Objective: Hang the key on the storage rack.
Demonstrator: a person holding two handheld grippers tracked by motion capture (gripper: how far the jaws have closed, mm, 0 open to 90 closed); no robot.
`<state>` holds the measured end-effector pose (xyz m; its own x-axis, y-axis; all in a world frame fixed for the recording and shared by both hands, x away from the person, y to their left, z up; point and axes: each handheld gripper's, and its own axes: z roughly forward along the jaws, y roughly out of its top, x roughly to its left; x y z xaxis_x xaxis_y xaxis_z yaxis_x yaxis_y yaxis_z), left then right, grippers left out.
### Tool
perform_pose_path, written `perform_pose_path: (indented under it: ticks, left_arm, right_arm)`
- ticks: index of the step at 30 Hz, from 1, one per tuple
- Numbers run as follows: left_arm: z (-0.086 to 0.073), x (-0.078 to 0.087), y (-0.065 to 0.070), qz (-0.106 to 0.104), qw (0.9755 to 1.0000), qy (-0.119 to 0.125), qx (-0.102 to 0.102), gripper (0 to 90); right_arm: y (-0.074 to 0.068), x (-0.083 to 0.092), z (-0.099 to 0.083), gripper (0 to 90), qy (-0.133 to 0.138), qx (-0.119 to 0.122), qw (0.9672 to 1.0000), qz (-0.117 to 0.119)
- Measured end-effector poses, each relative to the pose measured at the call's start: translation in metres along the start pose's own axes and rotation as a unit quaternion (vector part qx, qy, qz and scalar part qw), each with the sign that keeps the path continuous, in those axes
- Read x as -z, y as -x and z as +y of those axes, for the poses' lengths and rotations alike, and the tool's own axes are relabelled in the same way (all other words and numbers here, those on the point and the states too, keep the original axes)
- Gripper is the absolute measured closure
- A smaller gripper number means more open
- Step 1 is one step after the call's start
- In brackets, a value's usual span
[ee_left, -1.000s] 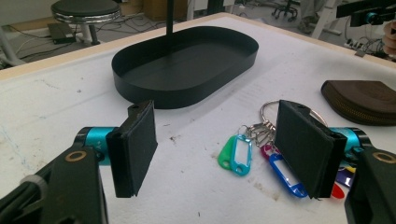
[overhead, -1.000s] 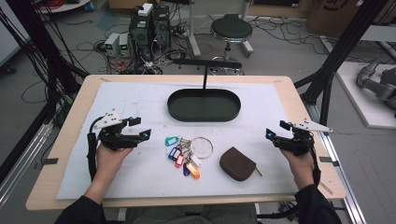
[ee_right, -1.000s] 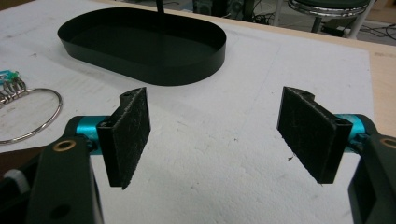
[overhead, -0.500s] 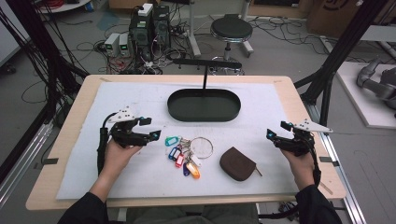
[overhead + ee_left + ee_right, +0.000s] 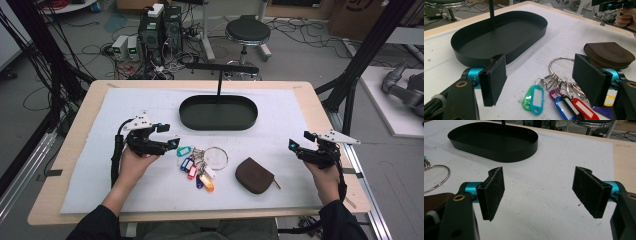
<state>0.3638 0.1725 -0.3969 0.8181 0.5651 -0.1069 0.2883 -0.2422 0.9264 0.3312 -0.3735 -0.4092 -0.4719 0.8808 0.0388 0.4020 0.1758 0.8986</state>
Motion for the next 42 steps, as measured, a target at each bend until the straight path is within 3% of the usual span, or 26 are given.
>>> perform_pose_path:
  ticks: [15,21,22,35,42]
  left_arm:
    - [0.000,0.000,0.001,0.001,1.0000,-0.002,0.000,27.5]
    - [0.004,-0.005,0.004,-0.007,1.0000,0.004,-0.005,34.4]
    - [0.008,-0.010,0.005,-0.013,0.9999,-0.007,-0.004,34.5]
    - [0.024,-0.046,0.017,-0.028,0.9988,-0.036,-0.016,48.8]
    - [0.025,-0.075,0.020,-0.049,0.9960,-0.074,-0.012,54.8]
  right_arm:
    - [-0.001,-0.002,0.000,26.5,-0.002,0.006,1.0000,0.001]
    - [-0.002,-0.002,0.001,26.5,-0.002,0.005,1.0000,0.001]
    - [-0.002,-0.002,0.001,26.5,-0.001,0.007,1.0000,0.001]
    - [-0.003,-0.003,0.002,26.5,-0.003,0.006,1.0000,0.003]
    - [-0.003,-0.004,0.001,26.5,-0.002,0.008,1.0000,0.004]
